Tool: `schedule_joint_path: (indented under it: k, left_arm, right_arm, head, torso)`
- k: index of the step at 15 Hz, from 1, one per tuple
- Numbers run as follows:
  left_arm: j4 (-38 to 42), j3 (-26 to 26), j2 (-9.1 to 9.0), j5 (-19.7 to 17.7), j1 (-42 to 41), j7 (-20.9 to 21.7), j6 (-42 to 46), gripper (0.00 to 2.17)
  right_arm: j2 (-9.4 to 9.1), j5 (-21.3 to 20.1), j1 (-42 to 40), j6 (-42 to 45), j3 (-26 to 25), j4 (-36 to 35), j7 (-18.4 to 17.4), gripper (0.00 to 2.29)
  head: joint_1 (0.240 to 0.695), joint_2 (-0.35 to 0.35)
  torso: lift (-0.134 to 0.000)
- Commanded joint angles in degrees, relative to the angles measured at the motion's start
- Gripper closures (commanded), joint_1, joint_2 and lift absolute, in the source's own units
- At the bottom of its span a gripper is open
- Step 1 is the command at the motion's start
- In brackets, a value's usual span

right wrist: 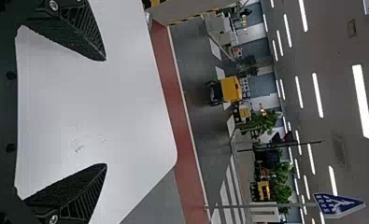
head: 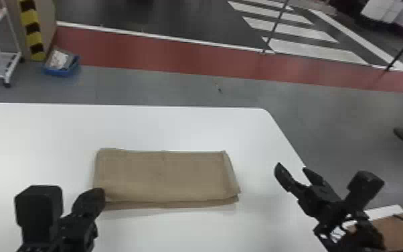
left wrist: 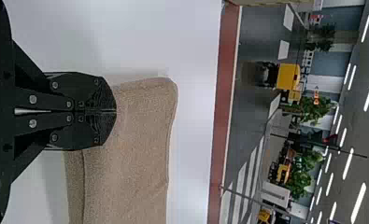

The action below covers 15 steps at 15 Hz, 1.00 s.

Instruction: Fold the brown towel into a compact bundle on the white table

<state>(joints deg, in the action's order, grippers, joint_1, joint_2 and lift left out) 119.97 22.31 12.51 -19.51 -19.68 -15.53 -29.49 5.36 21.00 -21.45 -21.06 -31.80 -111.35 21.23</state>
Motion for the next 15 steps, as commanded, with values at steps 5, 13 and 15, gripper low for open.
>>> schedule_joint_path:
  k: [5,13,15]
  left_arm:
    - [5.8,-3.41,1.99,-0.09,-5.46,0.15,-0.18,1.43]
    - [7.83,-4.03,2.43,0.18,-6.96,1.29,-2.46,0.09]
    - [7.91,-3.85,2.34,3.08,-6.96,1.29,3.16,0.01]
  right_arm:
    - [0.0,-0.7,0.45,-0.18,2.44,0.0,-1.02,0.07]
    - [-0.62,-1.31,0.45,-0.35,4.29,-0.62,-1.9,0.04]
    - [-0.62,-1.4,0.54,-1.06,4.9,-0.97,-2.69,0.04]
  head:
    - [0.695,-0.35]
    - [0.695,-0.35]
    - [0.695,-0.35]
  torso:
    - [-0.124]
    - [-0.124]
    - [-0.124]
